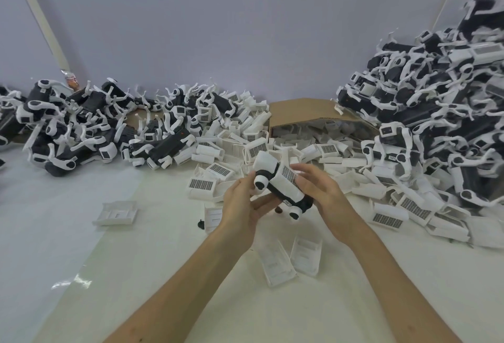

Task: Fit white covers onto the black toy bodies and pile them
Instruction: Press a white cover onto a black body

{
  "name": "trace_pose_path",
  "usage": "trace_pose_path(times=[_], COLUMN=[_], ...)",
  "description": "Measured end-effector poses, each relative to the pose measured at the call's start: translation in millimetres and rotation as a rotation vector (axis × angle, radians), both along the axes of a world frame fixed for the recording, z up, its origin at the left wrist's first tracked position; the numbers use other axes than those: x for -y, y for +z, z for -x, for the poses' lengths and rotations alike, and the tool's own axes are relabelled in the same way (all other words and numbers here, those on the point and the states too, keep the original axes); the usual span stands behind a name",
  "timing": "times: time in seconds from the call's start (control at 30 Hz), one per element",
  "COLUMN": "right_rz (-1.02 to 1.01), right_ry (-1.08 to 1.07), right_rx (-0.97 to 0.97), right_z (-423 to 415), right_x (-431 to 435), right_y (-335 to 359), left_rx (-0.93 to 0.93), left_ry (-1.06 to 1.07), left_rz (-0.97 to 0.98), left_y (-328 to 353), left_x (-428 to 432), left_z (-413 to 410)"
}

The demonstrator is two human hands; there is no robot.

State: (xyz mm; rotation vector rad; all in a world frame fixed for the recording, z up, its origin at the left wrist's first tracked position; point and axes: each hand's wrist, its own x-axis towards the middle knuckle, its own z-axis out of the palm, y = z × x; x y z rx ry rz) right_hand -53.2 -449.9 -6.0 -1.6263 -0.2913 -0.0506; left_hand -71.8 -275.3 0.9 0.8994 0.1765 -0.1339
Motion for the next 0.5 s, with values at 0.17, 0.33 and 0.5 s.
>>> trace_pose_path(times=[0.17, 0.33, 0.5], right_rz=[-0.132, -0.113, 0.003], right_ry=[0.100, -0.024, -0.003], right_rx=[-0.093, -0.039, 0.018], right_z=[4, 2, 8], right_x=[-5, -4, -10], right_y=[3, 2, 2], left_rx=[0.121, 0.225, 0.343], left_ry=[-0.077, -0.229, -0.189], left_rz=[0.194, 0.099, -0.104], left_y=[4, 1, -2], left_x=[-3, 6, 7], left_z=[2, 8, 6])
